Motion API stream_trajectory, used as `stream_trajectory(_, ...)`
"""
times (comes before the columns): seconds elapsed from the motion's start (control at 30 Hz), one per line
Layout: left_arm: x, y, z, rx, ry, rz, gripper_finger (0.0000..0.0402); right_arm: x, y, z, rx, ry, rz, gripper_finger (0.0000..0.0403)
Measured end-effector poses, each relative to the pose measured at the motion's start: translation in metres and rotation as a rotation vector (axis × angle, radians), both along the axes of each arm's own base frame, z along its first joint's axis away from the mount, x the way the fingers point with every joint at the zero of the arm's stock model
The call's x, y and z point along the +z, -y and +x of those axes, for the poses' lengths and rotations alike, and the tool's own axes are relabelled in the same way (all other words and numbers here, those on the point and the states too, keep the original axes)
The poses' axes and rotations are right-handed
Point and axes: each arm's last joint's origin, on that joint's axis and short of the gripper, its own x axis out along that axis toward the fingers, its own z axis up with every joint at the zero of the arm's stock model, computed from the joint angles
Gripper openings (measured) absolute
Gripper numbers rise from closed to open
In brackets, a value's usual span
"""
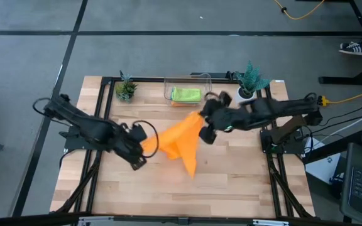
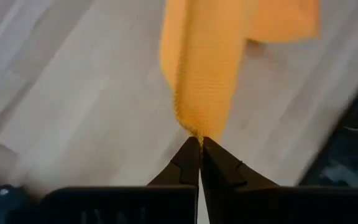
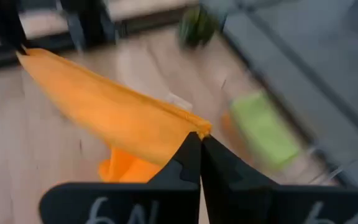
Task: Fold microfiber towels
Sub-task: Fold the orange towel
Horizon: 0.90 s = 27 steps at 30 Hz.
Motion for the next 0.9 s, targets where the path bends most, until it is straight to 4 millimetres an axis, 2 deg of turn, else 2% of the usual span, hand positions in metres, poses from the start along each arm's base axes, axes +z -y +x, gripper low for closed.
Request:
stream_trajectory(0.1,0.037,0.001,-0.010,-0.041,0.093,-0.040,0.0000,0.036,-0.006,-0.013,0.034,0.079,-0.058,0.0001)
stream_trajectory(0.2,0.068,0.003,-0.022,-0.075,0.182,-0.068,0.0000,0.059,-0.011,-0.025,0.067,0.140,-0.047,0.0001)
stream_trajectory(0.3,0.094,0.010,-0.031,-0.115,0.306,-0.130,0.0000,0.071,-0.022,-0.035,0.107,0.180,-0.034,0.0000)
stream_trajectory(0.43,0.119,0.026,-0.039,-0.193,0.480,-0.221,0.0000,0.071,-0.046,-0.043,0.183,0.190,0.004,0.0000)
stream_trajectory(0.57,0.133,0.047,-0.042,-0.289,0.634,-0.285,0.0000,0.070,-0.070,-0.048,0.245,0.202,0.038,0.0000)
stream_trajectory(0.67,0.137,0.057,-0.043,-0.338,0.688,-0.288,0.0000,0.066,-0.084,-0.048,0.264,0.207,0.039,0.0000)
stream_trajectory(0.77,0.134,0.060,-0.045,-0.344,0.680,-0.249,0.0000,0.064,-0.087,-0.048,0.255,0.198,0.009,0.0000)
stream_trajectory(0.9,0.128,0.055,-0.047,-0.323,0.636,-0.166,0.0000,0.062,-0.079,-0.042,0.217,0.185,-0.029,0.0000)
